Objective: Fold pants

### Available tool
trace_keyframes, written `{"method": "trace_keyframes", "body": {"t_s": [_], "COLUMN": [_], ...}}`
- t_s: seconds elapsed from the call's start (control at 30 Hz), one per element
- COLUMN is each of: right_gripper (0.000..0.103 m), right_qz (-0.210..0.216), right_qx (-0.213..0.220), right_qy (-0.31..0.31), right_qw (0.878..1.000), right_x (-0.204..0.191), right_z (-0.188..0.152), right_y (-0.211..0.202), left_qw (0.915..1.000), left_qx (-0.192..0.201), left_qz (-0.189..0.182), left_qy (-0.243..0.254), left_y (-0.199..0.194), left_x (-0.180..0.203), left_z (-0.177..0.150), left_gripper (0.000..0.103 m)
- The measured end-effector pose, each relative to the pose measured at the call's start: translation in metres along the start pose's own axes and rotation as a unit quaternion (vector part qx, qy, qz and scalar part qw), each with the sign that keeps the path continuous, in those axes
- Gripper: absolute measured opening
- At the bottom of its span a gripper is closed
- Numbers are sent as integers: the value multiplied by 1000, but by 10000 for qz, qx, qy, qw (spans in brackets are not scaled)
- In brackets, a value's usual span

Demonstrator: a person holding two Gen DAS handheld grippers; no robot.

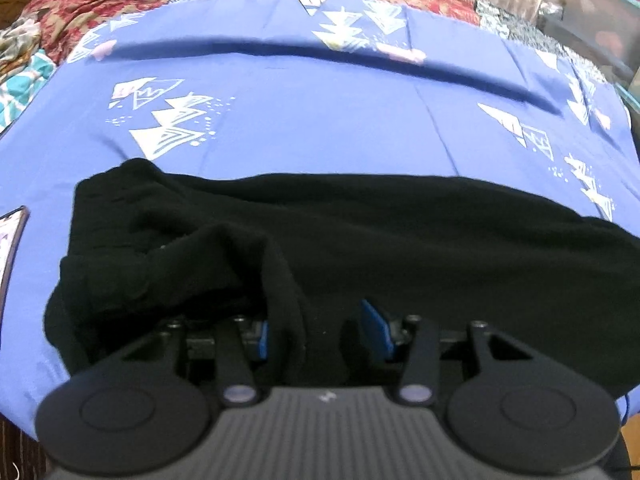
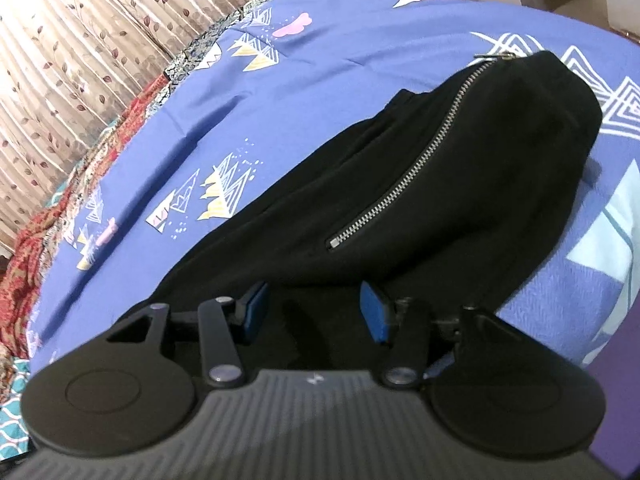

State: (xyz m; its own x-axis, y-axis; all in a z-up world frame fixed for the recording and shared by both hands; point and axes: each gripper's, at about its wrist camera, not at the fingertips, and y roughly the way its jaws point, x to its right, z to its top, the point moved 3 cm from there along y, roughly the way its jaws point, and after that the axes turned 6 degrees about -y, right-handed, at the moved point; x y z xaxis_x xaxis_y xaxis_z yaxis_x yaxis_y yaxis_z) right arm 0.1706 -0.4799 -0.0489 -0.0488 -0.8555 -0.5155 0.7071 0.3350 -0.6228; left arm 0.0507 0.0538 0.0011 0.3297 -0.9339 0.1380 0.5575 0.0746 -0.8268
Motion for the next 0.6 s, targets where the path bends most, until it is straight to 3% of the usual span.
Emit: {"method": "trace_keyframes", "body": {"t_s": [0.23, 0.43, 0.6], "right_gripper": [54, 54, 54], "right_qz": [139, 207, -192], "right_qx": [-84, 583, 928], "right_qy": [3, -182, -206], "right_qw": [9999, 9979, 9953], "right_x": [0, 2, 25], "right_z": [11, 48, 76], "right_y": [-10, -33, -35], "left_qw": [9995, 9989, 9987], "left_qx": [-101, -155, -174], "left_qz": [250, 437, 427], "left_qy": [176, 112, -208], "left_y": [15, 15, -7], "left_x": [8, -9, -30], "left_z": [-6, -5, -5], "left_gripper": [44, 44, 44]}}
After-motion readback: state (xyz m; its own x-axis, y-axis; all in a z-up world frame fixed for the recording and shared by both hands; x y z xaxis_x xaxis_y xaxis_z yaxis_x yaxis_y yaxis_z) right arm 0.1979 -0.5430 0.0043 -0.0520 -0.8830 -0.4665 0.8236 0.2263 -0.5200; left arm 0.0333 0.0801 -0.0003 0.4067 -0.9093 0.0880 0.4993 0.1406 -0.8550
